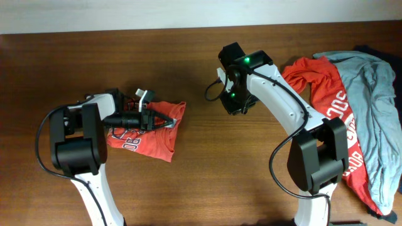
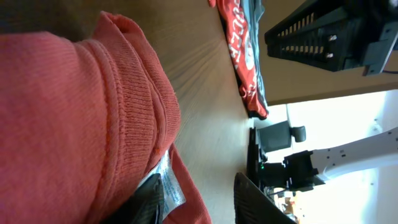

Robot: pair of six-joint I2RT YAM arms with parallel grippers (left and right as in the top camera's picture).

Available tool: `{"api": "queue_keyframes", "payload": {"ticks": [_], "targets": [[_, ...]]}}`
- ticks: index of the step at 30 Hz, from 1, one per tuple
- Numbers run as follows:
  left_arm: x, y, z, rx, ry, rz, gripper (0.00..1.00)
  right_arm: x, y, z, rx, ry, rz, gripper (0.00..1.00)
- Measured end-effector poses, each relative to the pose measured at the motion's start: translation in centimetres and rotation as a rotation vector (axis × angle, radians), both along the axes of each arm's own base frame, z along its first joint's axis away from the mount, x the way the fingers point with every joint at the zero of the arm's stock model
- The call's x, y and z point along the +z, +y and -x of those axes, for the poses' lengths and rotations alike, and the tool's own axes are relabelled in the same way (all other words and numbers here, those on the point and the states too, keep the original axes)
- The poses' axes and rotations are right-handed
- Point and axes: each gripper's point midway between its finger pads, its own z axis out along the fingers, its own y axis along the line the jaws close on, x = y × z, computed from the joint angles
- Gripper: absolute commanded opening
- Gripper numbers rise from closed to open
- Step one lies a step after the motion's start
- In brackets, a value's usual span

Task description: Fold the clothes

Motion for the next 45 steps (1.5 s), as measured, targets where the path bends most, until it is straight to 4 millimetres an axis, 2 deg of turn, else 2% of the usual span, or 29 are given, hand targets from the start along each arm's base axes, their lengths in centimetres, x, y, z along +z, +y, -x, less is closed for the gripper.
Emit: {"api": "queue_keyframes", "payload": {"ticks": [4,11,14,15,18,20,22,24,26,30,33,34,35,36,40,42,45], "targets": [[0.3,1.3,-0.5,0.039,-0.001,0.009,0.54,0.0,0.0,0.0,0.000,0.001,0.000,0.27],[2.1,5.6,-2.4,0.126,-0.082,-0.061,0.60,0.0,0.0,0.1,0.000,0.003,0.001,0.27],[5.3,6.8,-3.5,0.147,-0.187,-0.099,0.63,0.0,0.0,0.1,0.000,0.005,0.002,0.28],[7.5,7.2,-4.0,0.153,-0.255,-0.121,0.63,0.0,-0.1,0.2,0.000,0.007,0.003,0.28],[12.0,7.8,-4.4,0.160,-0.401,-0.186,0.63,0.0,-0.1,0.2,0.000,0.007,0.002,0.28],[13.9,8.5,-4.6,0.162,-0.492,-0.288,0.64,0.0,-0.1,0.2,0.000,0.007,0.003,0.27],[14.3,9.5,-4.8,0.172,-0.524,-0.396,0.78,0.0,-0.1,0.2,0.000,0.007,0.002,0.27],[13.9,10.8,-5.2,0.190,-0.524,-0.515,0.80,0.0,-0.1,0.2,0.000,0.007,0.003,0.27],[12.4,12.5,-5.5,0.209,-0.483,-0.645,0.80,0.0,-0.1,0.2,-0.001,0.006,0.003,0.28],[9.9,15.3,-5.5,0.233,-0.394,-0.826,0.79,0.0,-0.1,0.2,-0.001,0.007,0.003,0.28],[9.1,17.0,-6.2,0.275,-0.368,-0.920,0.80,0.0,-0.1,0.3,0.000,0.014,0.006,0.28],[9.0,17.5,-6.5,0.289,-0.370,-0.944,0.87,0.0,-0.2,0.4,0.000,0.017,0.007,0.28],[9.0,17.9,-6.9,0.302,-0.378,-0.961,0.94,0.0,-0.2,0.5,-0.001,0.020,0.008,0.28],[9.2,18.3,-7.7,0.325,-0.403,-0.979,0.96,0.0,-0.3,0.6,0.000,0.024,0.010,0.28],[8.8,19.4,-9.2,0.363,-0.434,-1.019,0.97,0.0,-0.5,1.1,0.000,0.045,0.018,0.28],[7.5,19.6,-9.6,0.357,-0.418,-1.024,0.97,0.0,-0.5,1.3,0.000,0.052,0.022,0.28],[4.0,19.8,-9.6,0.325,-0.350,-1.025,0.97,0.0,-0.6,1.3,0.000,0.054,0.023,0.28]]}}
